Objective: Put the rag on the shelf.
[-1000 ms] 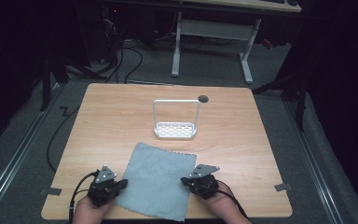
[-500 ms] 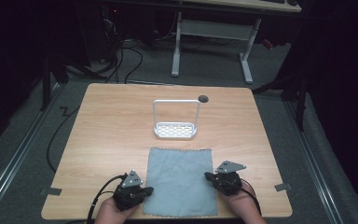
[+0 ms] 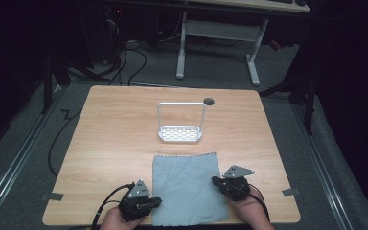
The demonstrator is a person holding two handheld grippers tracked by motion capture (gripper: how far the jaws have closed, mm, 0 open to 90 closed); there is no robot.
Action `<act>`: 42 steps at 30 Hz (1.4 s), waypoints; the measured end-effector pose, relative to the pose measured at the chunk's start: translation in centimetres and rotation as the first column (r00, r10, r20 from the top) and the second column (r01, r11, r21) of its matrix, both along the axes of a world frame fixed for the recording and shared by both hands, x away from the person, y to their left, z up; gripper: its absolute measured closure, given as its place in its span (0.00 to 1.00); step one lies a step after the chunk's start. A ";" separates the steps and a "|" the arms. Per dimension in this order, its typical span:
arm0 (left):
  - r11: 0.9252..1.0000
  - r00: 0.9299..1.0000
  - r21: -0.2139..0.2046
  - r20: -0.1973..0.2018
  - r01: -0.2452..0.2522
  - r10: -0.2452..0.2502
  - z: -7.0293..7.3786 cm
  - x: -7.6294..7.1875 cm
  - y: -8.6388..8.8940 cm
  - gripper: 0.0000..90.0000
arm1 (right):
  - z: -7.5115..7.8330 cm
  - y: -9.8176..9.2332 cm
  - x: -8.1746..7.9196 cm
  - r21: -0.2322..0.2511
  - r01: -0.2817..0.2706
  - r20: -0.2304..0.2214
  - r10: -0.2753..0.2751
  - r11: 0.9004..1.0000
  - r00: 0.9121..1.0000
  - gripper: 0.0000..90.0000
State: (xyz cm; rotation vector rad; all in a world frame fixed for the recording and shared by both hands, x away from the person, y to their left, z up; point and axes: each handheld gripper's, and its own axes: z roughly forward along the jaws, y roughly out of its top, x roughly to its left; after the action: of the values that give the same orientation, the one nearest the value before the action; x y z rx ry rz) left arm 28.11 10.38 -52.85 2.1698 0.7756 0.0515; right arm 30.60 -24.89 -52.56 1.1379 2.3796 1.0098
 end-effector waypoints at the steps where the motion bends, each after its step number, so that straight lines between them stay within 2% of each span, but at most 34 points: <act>1: 1.000 1.000 -0.002 0.011 -0.017 0.017 0.1 0.2 0.3 0.91 | 0.1 -0.1 -0.2 0.006 0.001 0.016 -0.001 1.000 1.000 0.95; 4: 0.994 0.995 -0.054 0.023 -0.097 0.098 0.4 1.5 1.4 0.83 | 0.9 -0.6 -0.4 0.058 0.016 0.055 -0.019 0.998 0.998 0.92; 6: 0.988 0.988 -0.057 0.043 -0.147 0.149 0.6 2.8 1.9 0.80 | 1.1 -0.9 -0.4 0.070 0.027 0.060 -0.032 0.997 0.998 0.91; 8: 0.980 0.981 -0.059 0.042 -0.189 0.191 0.7 4.2 2.3 0.77 | 1.0 -1.1 -0.2 0.074 0.029 0.057 -0.033 0.997 0.998 0.89; 10: 0.970 0.970 -0.060 0.053 -0.235 0.238 0.7 5.4 2.2 0.75 | 0.9 -1.2 -0.2 0.075 0.030 0.051 -0.034 0.997 0.998 0.87; 12: 0.963 0.961 -0.035 0.068 -0.266 0.268 0.6 6.7 1.6 0.72 | 0.9 -1.2 -0.2 0.077 0.034 0.055 -0.038 0.996 0.998 0.84; 14: 0.958 0.955 -0.004 0.082 -0.285 0.285 0.5 7.8 0.7 0.69 | 0.9 -1.1 -0.2 0.075 0.039 0.065 -0.044 0.996 0.997 0.80; 16: 0.950 0.946 0.025 0.109 -0.311 0.306 0.4 8.9 -0.2 0.65 | 0.7 -1.2 -0.1 0.072 0.041 0.074 -0.046 0.997 0.996 0.79; 18: 0.946 0.944 0.029 0.080 -0.322 0.319 0.1 10.1 -0.8 0.61 | 0.6 -1.4 0.0 0.075 0.046 0.075 -0.052 0.996 0.996 0.79; 20: 0.941 0.940 0.056 0.100 -0.334 0.327 -0.1 10.7 -1.5 0.61 | 0.6 -1.5 0.0 0.078 0.054 0.079 -0.060 0.996 0.995 0.79; 22: 0.939 0.937 0.071 0.127 -0.337 0.326 -0.1 10.7 -2.0 0.65 | 0.7 -1.6 0.0 0.086 0.061 0.081 -0.068 0.994 0.994 0.78; 25: 0.940 0.936 0.087 0.160 -0.329 0.313 -0.2 10.3 -2.6 0.73 | 0.6 -1.5 0.1 0.091 0.066 0.083 -0.073 0.994 0.994 0.69; 28: 0.941 0.936 0.067 0.146 -0.333 0.321 -0.3 10.3 -2.6 0.82 | 0.6 -1.2 0.9 0.106 0.090 0.082 -0.099 0.990 0.992 0.65; 30: 0.945 0.937 0.047 0.154 -0.325 0.315 -0.5 10.2 -2.5 0.90 | 0.8 -0.9 2.1 0.103 0.127 0.068 -0.135 0.987 0.989 0.65; 32: 0.949 0.940 0.035 0.151 -0.314 0.306 -0.6 10.1 -2.4 0.98 | 0.9 -0.8 3.6 0.103 0.172 0.034 -0.176 0.980 0.984 0.65; 33: 0.949 0.941 0.033 0.148 -0.313 0.305 -0.6 10.1 -2.4 0.99 | 0.9 -0.8 4.4 0.100 0.188 0.047 -0.193 0.977 0.980 0.65; 34: 0.950 0.942 0.031 0.144 -0.311 0.304 -0.6 10.2 -2.3 0.99 | 0.8 -0.8 5.3 0.096 0.217 0.032 -0.221 0.972 0.975 0.64; 37: 0.951 0.945 0.017 0.122 -0.309 0.304 -0.6 10.3 -2.1 0.99 | -0.2 -0.5 7.5 0.065 0.250 -0.003 -0.251 0.966 0.968 0.62; 40: 0.951 0.946 0.010 0.111 -0.308 0.305 -0.6 10.3 -2.0 0.99 | -0.5 0.2 8.3 0.032 0.245 0.019 -0.246 0.969 0.969 0.62; 42: 0.952 0.946 0.012 0.114 -0.307 0.304 -0.6 10.2 -2.0 0.99 | -0.4 0.9 8.1 0.012 0.203 0.016 -0.203 0.979 0.979 0.68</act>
State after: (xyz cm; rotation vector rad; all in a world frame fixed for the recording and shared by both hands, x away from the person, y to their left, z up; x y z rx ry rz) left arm 38.35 8.38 -53.49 2.0362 1.0451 0.3418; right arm 38.70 -24.00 -52.93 1.3386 2.1927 0.9583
